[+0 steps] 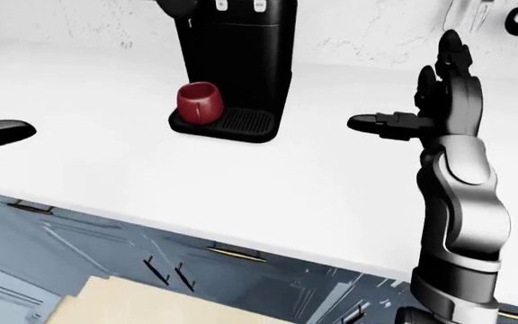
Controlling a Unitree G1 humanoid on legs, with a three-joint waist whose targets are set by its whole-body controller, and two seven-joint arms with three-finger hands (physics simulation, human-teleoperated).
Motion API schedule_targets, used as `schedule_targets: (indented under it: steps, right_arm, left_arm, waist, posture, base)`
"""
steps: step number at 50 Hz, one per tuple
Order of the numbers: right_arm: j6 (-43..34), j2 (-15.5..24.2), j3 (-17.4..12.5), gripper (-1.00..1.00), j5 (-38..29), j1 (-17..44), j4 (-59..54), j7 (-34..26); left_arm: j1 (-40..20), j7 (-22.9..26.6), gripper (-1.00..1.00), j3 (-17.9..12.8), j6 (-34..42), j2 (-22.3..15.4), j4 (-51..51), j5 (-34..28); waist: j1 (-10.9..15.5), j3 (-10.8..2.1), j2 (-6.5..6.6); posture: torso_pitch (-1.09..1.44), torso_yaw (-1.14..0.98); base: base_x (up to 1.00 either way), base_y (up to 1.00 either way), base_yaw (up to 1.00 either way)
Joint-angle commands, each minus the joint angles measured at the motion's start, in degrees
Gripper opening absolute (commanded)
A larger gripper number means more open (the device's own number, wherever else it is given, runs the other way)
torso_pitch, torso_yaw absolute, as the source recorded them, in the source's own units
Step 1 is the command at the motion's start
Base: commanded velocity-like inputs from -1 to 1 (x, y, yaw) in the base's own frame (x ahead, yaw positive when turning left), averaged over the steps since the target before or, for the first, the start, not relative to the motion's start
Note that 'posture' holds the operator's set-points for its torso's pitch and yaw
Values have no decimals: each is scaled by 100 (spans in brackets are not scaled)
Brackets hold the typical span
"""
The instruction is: Pick the mug from under the coffee machine dispenser and place it on the counter.
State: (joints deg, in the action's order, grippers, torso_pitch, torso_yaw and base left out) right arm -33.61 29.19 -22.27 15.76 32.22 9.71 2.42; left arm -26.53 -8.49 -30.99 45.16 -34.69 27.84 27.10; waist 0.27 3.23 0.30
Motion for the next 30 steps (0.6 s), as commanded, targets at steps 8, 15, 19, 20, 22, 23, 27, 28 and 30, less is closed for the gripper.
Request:
schedule_targets:
  steps: [8, 15, 19, 20, 22, 23, 27, 28, 30]
  right_arm:
    - [-135, 179, -45, 100, 134, 110, 231, 88]
    - [-226, 208, -80, 100, 160, 118, 289, 45]
    - [-218, 211, -70, 100, 149, 110, 275, 17]
    - [-226, 219, -75, 100, 147, 117, 276, 16]
    - [-212, 228, -69, 100, 127, 117, 264, 5]
    - [-207, 225, -66, 100, 121, 117, 261, 0]
    - [-232, 214, -68, 100, 115, 108, 302, -30]
    - [-222, 214, -66, 100, 107, 105, 292, -39]
    - [-205, 205, -65, 100, 101, 82, 298, -61]
  left_arm:
    - [-351, -671, 100, 173, 661, -15, 196, 836]
    - [-756, -600, 100, 702, 875, 78, -257, 402]
    - [-876, -562, 100, 737, 1000, 208, -358, 225]
    - [-858, -552, 100, 781, 1003, 269, -383, 173]
    - [-943, -540, 100, 859, 1005, 373, -472, 83]
    - [-978, -530, 100, 875, 1011, 396, -497, 56]
    - [-1167, -451, 100, 1096, 927, 544, -755, -158]
    - [-1216, -417, 100, 1169, 894, 591, -843, -219]
    - [-1340, -343, 100, 1253, 815, 644, -1040, -335]
  waist:
    - [5, -143, 9]
    - [19, -181, 29]
    - [4, -203, 32]
    - [-1, -205, 30]
    - [-9, -211, 24]
    - [-10, -216, 21]
    - [-5, -243, -3]
    - [-4, -249, -11]
    - [-3, -257, -25]
  posture:
    - [0, 0]
    - [0, 0]
    - [0, 0]
    - [0, 0]
    - [0, 0]
    - [0, 0]
    - [0, 0]
    - [0, 0]
    - [0, 0]
  base:
    - [0, 0, 0]
    - [0, 0, 0]
    - [0, 0, 0]
    - [0, 0, 0]
    - [0, 0, 0]
    - [0, 0, 0]
    - [0, 0, 0]
    - [0, 0, 0]
    - [0, 0, 0]
